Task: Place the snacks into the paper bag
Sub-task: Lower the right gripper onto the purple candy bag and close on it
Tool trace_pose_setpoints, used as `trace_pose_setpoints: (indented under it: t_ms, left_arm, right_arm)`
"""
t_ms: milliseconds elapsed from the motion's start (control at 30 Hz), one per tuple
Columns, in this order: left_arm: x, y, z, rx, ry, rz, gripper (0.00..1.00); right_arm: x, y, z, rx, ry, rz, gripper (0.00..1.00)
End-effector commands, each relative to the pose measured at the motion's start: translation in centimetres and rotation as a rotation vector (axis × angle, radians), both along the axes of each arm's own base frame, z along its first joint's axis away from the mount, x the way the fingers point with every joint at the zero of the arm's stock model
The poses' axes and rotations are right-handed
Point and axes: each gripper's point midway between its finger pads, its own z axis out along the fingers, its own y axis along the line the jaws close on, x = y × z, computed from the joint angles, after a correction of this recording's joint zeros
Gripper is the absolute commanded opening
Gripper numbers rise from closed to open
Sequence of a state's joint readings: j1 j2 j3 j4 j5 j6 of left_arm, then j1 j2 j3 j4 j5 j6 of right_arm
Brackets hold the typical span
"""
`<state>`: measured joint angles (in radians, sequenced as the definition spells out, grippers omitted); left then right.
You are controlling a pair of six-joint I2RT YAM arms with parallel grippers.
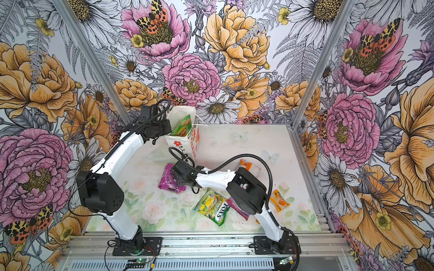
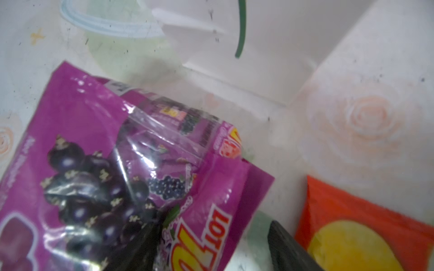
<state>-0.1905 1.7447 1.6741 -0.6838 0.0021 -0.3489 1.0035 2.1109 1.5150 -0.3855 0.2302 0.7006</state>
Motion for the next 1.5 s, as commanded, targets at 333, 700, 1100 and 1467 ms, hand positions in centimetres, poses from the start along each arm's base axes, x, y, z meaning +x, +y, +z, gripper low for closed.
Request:
trace_pose_setpoints:
  t_ms: [333,700,1100,1467]
  left_arm:
    - [-0.4,-0.8,3.2,0.004,-0.086,-0.041,0.00]
    - [-0.3,-0.8,3.0,0.004,-0.082,-0.040,0.00]
    - [-0.4,-1.0,3.3,-0.003,-0.086,-0.052,0.00]
    - [-0.3,-1.3,2.9,0.002,-0.080,-0.058,0.00]
  right_arm:
    - [-2.2,-2.8,3.9,0.251,0.193,-0.237,0.75]
    - [-3.1,0.4,2.5,0.333,0.279,-0.392,0.74]
    - [-3.1,0.3,-0.6,0.364,0.298,-0.541,0.68]
    - [-4.4,0.7,-6.0,0.491,0.463,-0.603,0.33]
